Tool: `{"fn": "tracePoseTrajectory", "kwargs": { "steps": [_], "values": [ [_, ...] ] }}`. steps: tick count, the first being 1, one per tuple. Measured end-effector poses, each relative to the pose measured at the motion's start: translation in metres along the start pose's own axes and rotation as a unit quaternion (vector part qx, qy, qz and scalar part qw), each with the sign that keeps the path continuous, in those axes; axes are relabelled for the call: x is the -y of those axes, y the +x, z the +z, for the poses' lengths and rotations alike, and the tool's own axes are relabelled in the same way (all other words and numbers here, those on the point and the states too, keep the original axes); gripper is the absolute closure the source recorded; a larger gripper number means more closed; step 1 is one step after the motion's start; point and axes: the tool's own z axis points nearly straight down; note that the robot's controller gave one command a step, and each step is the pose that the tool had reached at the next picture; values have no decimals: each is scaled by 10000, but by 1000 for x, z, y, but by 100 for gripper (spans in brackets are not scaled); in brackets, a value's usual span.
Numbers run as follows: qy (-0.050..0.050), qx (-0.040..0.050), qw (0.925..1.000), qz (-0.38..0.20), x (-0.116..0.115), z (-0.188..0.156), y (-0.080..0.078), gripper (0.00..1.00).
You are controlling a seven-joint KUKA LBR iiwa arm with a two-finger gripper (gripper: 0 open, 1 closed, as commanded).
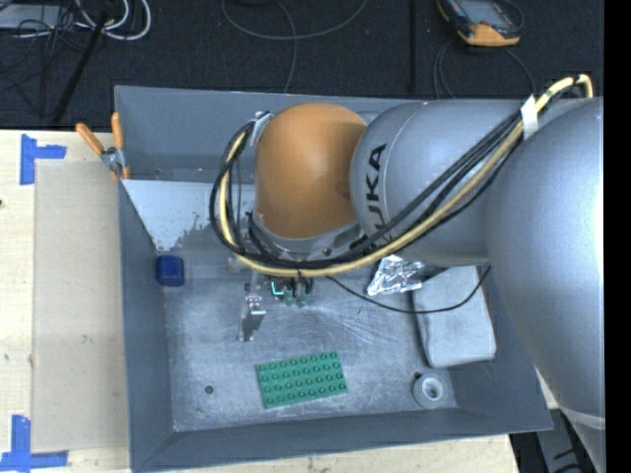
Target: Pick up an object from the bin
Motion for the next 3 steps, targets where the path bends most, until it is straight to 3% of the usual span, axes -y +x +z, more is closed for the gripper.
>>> {"fn": "tracePoseTrajectory", "kwargs": {
  "steps": [1,2,3],
  "values": [
    [-38,81,9880,-1539,72,89,49,0],
    [-2,39,9993,-384,111,66,62,0],
    [-9,23,9986,522,106,62,79,0]
  ]
}}
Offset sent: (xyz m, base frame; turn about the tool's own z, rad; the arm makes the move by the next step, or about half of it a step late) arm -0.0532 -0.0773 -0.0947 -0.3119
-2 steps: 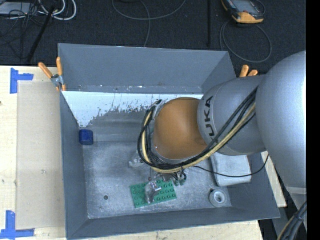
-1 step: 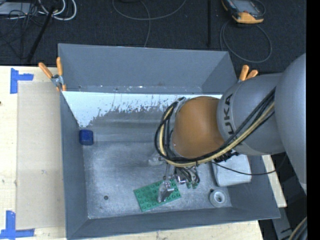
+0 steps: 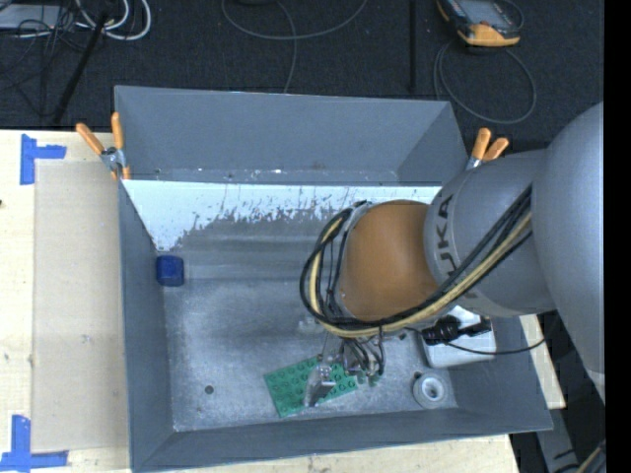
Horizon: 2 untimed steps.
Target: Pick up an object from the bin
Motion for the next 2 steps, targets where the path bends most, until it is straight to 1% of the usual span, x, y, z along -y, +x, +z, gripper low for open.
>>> {"fn": "tracePoseTrajectory", "kwargs": {
  "steps": [1,2],
  "values": [
    [-15,7,9985,539,3,28,3,0],
    [1,95,9986,525,-2,28,11,0]
  ]
}}
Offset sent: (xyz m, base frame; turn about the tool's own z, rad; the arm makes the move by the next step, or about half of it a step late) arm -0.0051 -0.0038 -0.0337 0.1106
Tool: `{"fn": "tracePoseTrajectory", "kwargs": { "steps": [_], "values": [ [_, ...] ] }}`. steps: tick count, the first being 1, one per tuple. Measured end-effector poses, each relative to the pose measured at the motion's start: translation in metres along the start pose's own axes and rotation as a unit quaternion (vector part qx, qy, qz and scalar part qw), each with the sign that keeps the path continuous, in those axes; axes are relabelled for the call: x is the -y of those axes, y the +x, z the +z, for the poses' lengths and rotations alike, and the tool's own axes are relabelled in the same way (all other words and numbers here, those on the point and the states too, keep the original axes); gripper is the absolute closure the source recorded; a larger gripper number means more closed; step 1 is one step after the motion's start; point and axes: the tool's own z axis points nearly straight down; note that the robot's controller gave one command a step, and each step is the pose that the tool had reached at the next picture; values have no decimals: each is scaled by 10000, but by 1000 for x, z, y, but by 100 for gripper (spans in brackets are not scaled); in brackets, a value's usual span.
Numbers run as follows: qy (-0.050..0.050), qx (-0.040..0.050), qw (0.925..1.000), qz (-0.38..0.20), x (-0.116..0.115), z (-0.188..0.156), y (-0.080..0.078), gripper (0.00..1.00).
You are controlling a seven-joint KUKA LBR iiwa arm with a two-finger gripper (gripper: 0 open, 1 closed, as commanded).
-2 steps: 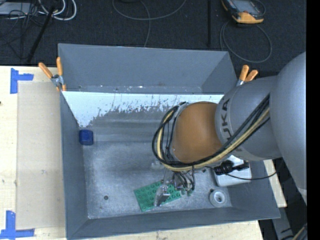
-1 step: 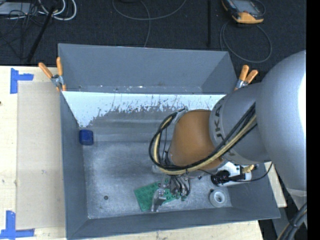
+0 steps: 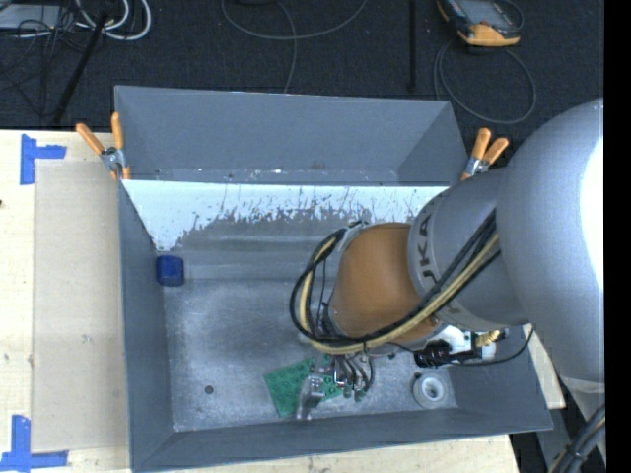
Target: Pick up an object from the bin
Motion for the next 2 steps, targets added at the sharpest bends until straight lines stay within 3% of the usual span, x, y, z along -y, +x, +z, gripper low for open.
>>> {"fn": "tracePoseTrajectory", "kwargs": {
  "steps": [1,2],
  "values": [
    [-17,-22,10000,12,-2,-1,1,100],
    [-14,-39,10000,3,-2,-126,-3,100]
  ]
}}
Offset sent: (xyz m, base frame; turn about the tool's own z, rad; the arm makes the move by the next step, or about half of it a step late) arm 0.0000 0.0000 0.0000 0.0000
